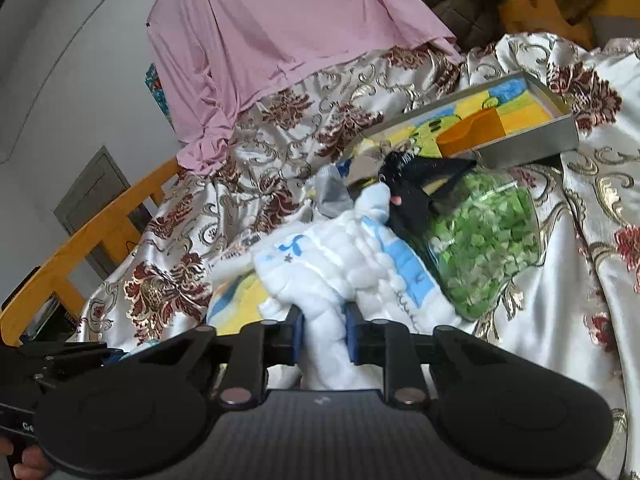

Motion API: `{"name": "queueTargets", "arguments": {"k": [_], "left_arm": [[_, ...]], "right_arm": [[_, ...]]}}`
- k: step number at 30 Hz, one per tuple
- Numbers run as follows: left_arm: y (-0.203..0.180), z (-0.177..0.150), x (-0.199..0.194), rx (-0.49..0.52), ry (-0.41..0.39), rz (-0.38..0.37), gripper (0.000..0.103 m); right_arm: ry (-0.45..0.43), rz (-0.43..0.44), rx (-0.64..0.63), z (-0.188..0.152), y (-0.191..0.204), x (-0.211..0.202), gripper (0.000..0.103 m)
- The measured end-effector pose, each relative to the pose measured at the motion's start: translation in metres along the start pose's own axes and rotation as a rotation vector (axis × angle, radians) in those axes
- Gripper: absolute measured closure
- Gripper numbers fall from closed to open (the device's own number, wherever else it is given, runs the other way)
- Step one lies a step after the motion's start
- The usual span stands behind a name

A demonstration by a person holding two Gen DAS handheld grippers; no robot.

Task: Organize soft objects
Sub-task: 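Close left gripper on blue-striped cloth while right gripper grasps white printed cloth, then carry both cloths in the grippers over the painted tray, lowering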

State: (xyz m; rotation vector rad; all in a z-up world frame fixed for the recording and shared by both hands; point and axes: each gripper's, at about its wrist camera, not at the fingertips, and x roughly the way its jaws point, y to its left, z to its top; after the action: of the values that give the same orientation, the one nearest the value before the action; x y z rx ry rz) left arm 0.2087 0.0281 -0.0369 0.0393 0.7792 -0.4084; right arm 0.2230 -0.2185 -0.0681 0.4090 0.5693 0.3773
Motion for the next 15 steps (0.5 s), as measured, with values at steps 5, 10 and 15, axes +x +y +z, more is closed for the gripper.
{"name": "queueTargets", "arguments": {"k": [5, 10, 15], "left_arm": [[0.003, 0.002, -0.001, -0.012, -0.011, 0.008, 0.033], [0.003, 0.004, -0.002, -0.016, -0.021, 0.008, 0.034], [0.002, 0.015, -0.005, -0.037, -0.042, 0.001, 0.034]], "right_arm": [[-0.032, 0.013, 0.049, 0.006, -0.006, -0.007, 0.083], [-0.077, 0.01, 0.051, 0.014, -0.006, -0.018, 0.084], [-0.11, 0.008, 0.024, 0.021, -0.001, -0.03, 0.084]]}}
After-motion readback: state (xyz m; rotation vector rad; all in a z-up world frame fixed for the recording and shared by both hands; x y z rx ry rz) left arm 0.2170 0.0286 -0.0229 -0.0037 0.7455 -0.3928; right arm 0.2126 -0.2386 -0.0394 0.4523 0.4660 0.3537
